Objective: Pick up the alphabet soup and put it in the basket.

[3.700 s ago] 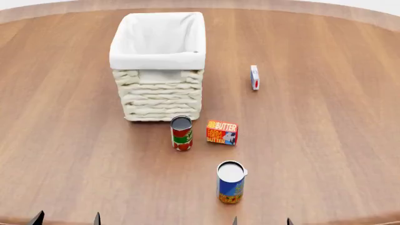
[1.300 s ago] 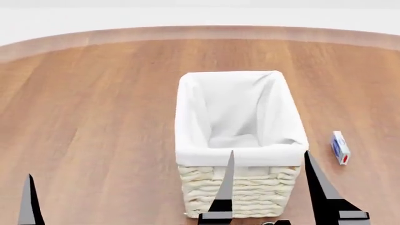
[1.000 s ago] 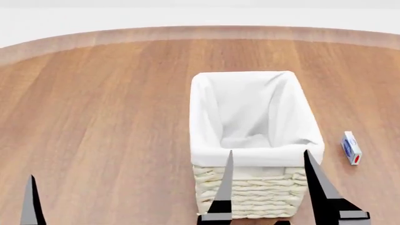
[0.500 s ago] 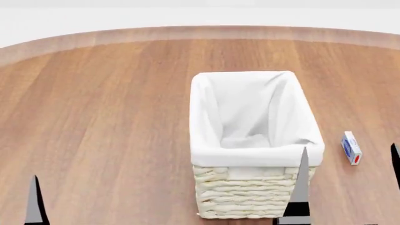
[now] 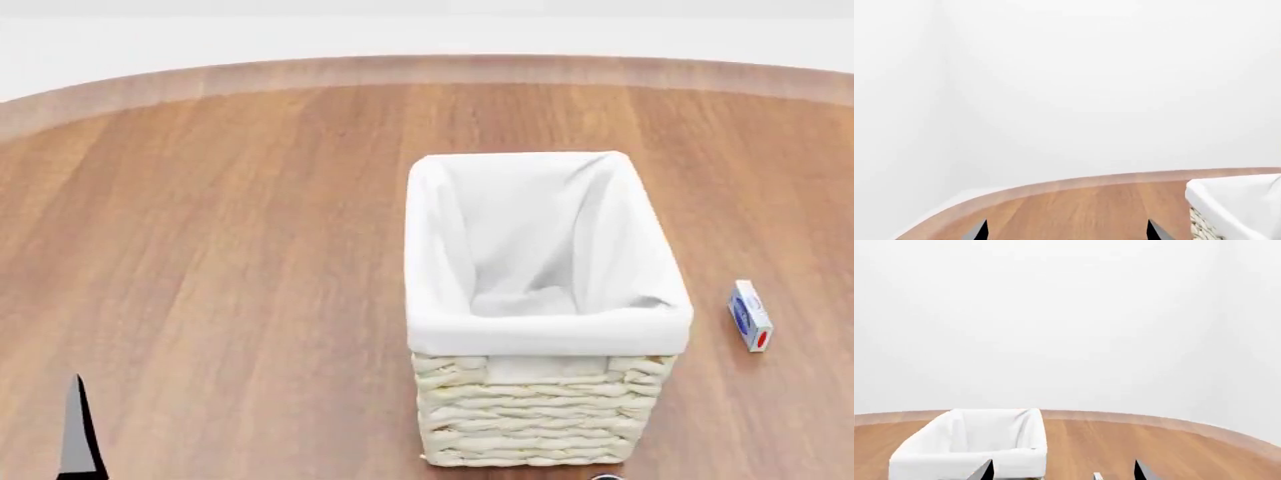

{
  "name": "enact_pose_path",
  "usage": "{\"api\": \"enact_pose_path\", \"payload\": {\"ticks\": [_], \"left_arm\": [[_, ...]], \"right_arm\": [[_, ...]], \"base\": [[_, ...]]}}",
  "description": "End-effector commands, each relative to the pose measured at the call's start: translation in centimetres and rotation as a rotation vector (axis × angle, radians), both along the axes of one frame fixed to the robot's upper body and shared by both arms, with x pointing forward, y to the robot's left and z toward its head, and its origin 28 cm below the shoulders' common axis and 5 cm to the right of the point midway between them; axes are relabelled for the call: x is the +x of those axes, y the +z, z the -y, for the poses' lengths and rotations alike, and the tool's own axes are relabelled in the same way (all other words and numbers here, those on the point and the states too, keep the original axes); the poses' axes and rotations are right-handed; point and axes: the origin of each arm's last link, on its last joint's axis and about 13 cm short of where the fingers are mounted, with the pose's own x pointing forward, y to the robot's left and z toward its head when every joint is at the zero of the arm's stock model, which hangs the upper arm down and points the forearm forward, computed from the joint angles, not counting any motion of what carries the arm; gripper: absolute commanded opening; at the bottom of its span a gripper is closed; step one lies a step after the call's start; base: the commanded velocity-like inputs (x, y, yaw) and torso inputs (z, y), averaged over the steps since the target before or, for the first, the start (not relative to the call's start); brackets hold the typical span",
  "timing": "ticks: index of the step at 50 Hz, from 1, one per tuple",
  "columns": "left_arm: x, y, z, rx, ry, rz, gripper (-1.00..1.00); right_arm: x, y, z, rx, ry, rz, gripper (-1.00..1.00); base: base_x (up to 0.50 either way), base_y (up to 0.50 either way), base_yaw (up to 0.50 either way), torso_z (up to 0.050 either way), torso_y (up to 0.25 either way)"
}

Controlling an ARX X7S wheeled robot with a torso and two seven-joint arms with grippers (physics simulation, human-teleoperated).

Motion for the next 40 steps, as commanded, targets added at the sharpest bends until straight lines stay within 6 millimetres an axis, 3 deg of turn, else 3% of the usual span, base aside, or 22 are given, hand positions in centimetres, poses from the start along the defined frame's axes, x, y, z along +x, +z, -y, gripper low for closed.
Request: {"api": "enact_pose_path", "payload": {"ticks": [1,7,19,40], "left_arm": [[0.0,-0.1,0.1,0.006,0.001,-0.003,1.00],[0.2,-0.2,-0.1,0.003,0.006,-0.005,1.00],[0.2,-0.3,-0.1,0.004,0.010,-0.007,1.00],[0.0,0.0,-0.1,0.000,0.013,-0.005,1.00]], "right_arm": [[-4.7,-4.6,-0.1,-0.021,-0.067,-0.082,1.00],[-6.2,-6.8,-0.6,-0.052,-0.110,-0.098,1.00],[-6.1,-10.0,-1.2,0.052,-0.133,-0.154,1.00],[-4.3,-12.1,-1.4,0.001,-0.221,-0.116,1.00]], "base": [[0.00,0.00,0.00,0.000,0.000],[0.00,0.00,0.00,0.000,0.000],[0.00,0.00,0.00,0.000,0.000],[0.00,0.00,0.00,0.000,0.000]]}}
